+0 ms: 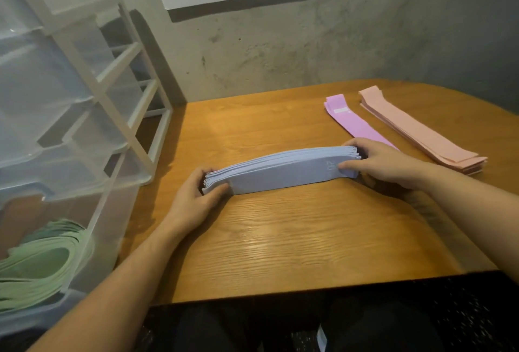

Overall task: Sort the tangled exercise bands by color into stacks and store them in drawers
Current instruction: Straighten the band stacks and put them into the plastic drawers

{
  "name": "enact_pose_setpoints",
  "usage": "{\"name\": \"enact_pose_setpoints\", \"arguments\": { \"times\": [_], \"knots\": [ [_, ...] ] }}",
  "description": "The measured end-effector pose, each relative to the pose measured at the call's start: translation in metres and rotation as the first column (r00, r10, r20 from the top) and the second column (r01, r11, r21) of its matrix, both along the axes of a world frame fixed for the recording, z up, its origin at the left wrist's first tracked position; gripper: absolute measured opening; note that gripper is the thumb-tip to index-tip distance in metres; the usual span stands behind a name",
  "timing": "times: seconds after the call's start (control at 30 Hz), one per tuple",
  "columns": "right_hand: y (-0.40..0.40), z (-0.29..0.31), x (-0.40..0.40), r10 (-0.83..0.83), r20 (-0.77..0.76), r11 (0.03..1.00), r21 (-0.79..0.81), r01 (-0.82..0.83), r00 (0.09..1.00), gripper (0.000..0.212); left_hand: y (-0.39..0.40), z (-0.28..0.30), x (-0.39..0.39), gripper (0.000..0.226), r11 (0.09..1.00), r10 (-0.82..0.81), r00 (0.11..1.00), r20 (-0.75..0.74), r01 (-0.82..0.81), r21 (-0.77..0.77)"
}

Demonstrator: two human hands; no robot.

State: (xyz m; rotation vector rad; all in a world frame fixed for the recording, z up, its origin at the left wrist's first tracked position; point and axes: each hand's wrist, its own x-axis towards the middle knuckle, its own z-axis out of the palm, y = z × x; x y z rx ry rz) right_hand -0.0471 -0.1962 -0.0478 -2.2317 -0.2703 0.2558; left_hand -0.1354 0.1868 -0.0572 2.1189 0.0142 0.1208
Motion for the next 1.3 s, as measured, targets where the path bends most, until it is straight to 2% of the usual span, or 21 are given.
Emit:
{"name": "enact_pose_setpoints", "arguments": {
  "times": [0.07,0.17,0.23,0.3,0.4,0.5,0.57,0.67,0.8,0.87,0.97,1.07,1.17,1.3],
  "knots": [
    [0.001,0.001,-0.001,-0.016,-0.01,1.0,-0.007,0.016,1.0,0.028,-0.001,0.001,-0.001,0.028,1.0,0.015,1.0,0.017,-0.015,-0.001],
    [0.007,0.009,-0.006,-0.048,-0.031,0.999,0.023,0.049,0.998,0.038,0.0,0.003,-0.001,0.026,0.999,0.037,0.999,0.021,-0.036,-0.029],
    [0.014,0.018,-0.011,-0.095,-0.051,0.994,0.045,0.097,0.994,0.044,-0.002,0.006,-0.003,0.02,0.994,0.075,0.996,0.038,-0.072,-0.076],
    [0.023,0.027,-0.015,-0.114,-0.058,0.993,0.019,0.116,0.992,0.041,-0.007,0.011,-0.006,0.015,0.974,0.149,0.988,0.032,-0.141,-0.176],
    [0.034,0.041,-0.019,-0.121,-0.126,0.993,-0.008,0.121,0.985,0.034,-0.012,0.016,-0.01,0.018,0.91,0.156,0.984,-0.086,-0.177,-0.376],
    [0.038,0.053,-0.022,-0.144,-0.272,0.989,-0.022,0.144,0.951,0.033,-0.011,0.011,-0.015,0.016,0.914,0.105,0.978,-0.179,-0.166,-0.37],
    [0.04,0.059,-0.024,-0.169,-0.299,0.985,-0.092,0.148,0.939,0.037,-0.012,0.008,-0.019,0.019,0.901,0.108,0.97,-0.22,-0.189,-0.391],
    [0.051,0.071,-0.025,-0.191,-0.243,0.975,-0.162,0.154,0.951,0.038,-0.014,0.009,-0.021,0.021,0.893,0.103,0.966,-0.236,-0.195,-0.407],
    [0.086,0.096,-0.026,-0.167,-0.107,0.982,-0.112,0.155,0.98,0.03,-0.018,0.008,-0.021,0.018,0.877,0.107,0.972,-0.209,-0.191,-0.44],
    [0.111,0.107,-0.027,-0.13,-0.062,0.985,-0.124,0.121,0.99,0.037,-0.018,0.007,-0.021,0.016,0.868,0.117,0.973,-0.2,-0.198,-0.456],
    [0.154,0.12,-0.028,-0.036,-0.012,0.974,-0.222,0.032,0.999,0.046,-0.016,0.005,-0.021,0.012,0.843,0.138,0.969,-0.204,-0.223,-0.49],
    [0.198,0.122,-0.032,0.064,-0.017,0.937,-0.343,-0.066,0.998,0.049,-0.016,0.003,-0.019,0.01,0.809,0.158,0.967,-0.2,-0.243,-0.535],
    [0.238,0.113,-0.039,0.13,-0.026,0.851,-0.511,-0.125,0.991,0.059,-0.016,0.003,-0.019,0.008,0.8,0.154,0.968,-0.199,-0.24,-0.55],
    [0.27,0.091,-0.047,0.149,-0.06,0.817,-0.554,-0.157,0.987,0.071,-0.015,0.005,-0.02,0.006,0.777,0.135,0.966,-0.221,-0.242,-0.581]
  ]
}}
